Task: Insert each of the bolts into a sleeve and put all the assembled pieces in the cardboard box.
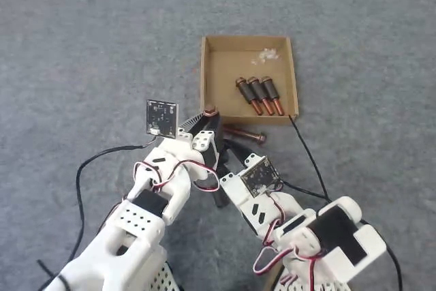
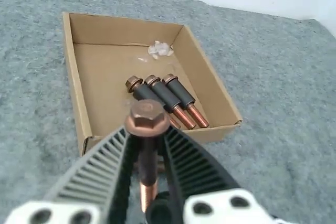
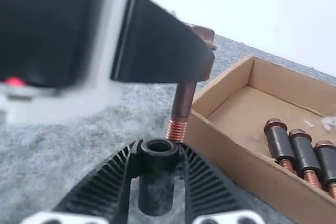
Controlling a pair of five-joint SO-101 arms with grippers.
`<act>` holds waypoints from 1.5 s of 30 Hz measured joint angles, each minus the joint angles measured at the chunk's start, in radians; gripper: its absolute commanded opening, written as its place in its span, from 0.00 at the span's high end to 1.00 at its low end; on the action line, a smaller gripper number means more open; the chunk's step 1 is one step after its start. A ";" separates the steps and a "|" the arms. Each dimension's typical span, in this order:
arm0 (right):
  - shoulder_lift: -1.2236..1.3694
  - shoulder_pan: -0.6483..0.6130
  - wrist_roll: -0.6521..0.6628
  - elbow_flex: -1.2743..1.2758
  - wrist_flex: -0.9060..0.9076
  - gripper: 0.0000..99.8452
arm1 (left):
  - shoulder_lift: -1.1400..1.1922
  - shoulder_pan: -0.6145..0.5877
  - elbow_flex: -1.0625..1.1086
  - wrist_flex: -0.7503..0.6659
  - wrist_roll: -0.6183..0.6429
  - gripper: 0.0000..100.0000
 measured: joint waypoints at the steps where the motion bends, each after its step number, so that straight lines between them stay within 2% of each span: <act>1: 0.000 0.000 0.000 0.000 0.000 0.99 | 0.000 0.002 0.000 0.000 0.000 0.99; 22: 0.000 0.020 0.000 0.000 0.000 0.99 | 0.000 0.006 0.058 -0.002 0.000 0.99; 30: 0.000 0.023 0.000 0.000 0.000 0.99 | 0.000 0.046 0.092 -0.002 -0.025 0.99; 33: 0.000 0.025 0.000 0.000 0.000 0.99 | 0.000 0.046 0.101 -0.041 -0.029 0.99; 36: 0.000 0.020 0.000 0.000 0.000 0.99 | 0.000 0.005 0.109 -0.132 -0.032 0.99; 39: 0.000 0.021 0.000 0.000 0.000 0.99 | -0.002 -0.103 0.109 -0.239 -0.029 0.99; 42: 0.000 0.021 0.000 0.000 0.000 0.99 | -0.002 -0.199 0.109 -0.278 -0.029 0.99; 45: 0.000 0.021 0.000 -0.017 0.000 0.99 | -0.002 -0.245 0.109 -0.284 -0.029 0.99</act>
